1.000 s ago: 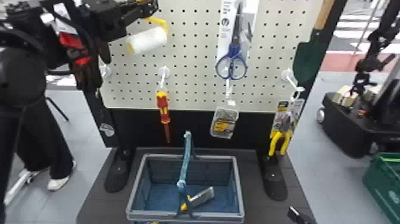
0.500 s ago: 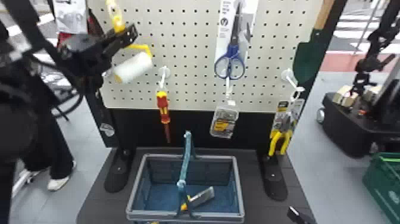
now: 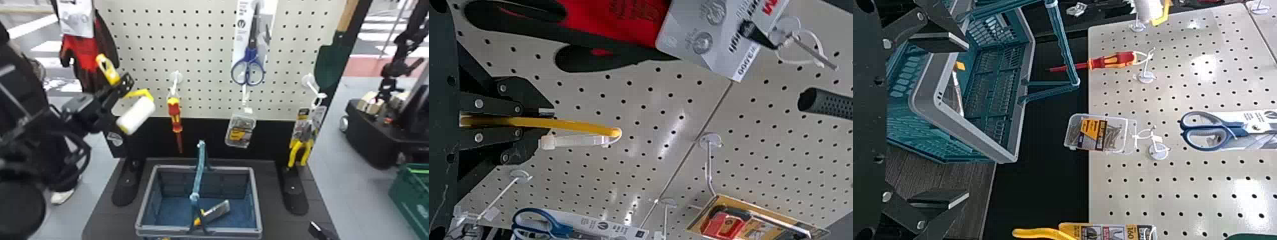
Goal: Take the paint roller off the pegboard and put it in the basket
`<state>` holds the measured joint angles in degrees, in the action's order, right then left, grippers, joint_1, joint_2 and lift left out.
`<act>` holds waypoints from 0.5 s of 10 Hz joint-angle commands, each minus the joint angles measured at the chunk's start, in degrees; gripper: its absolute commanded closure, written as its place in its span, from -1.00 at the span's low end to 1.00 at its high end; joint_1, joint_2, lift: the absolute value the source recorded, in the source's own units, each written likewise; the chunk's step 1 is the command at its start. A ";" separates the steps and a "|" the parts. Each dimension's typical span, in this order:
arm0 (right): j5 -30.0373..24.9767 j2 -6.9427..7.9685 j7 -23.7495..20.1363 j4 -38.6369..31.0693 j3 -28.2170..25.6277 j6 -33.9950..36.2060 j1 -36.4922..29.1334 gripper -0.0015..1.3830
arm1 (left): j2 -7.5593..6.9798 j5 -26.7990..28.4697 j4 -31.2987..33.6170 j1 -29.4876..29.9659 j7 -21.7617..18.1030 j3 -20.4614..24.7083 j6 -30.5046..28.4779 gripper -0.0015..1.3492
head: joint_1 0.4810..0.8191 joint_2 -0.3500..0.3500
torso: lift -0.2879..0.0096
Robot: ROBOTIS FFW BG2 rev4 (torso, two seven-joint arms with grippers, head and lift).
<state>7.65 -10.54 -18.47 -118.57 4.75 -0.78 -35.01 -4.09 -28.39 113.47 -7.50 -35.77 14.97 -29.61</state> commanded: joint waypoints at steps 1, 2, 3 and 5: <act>0.00 -0.01 0.02 -0.05 0.00 -0.01 -0.09 -0.64 | 1.98 -0.62 0.52 4.34 0.09 1.64 -1.76 0.81 | -0.60 0.00 | 0.26; 0.00 0.08 0.02 -0.05 0.00 -0.01 -0.09 -0.64 | 2.59 0.26 0.52 6.43 0.35 1.82 -1.76 0.81 | -0.60 0.00 | 0.26; 0.00 -0.01 0.02 -0.05 0.00 -0.01 -0.09 -0.64 | 3.65 -0.18 0.23 8.52 1.23 1.91 -1.41 0.81 | -0.60 0.00 | 0.26; 0.00 -0.01 0.02 -0.05 0.00 -0.01 -0.09 -0.64 | 4.24 -1.76 -3.42 10.12 1.23 0.50 -0.53 0.81 | -0.60 0.00 | 0.26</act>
<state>7.65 -10.47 -18.50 -118.64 4.75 -0.79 -35.12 -0.06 -29.62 111.26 2.08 -34.53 16.04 -30.53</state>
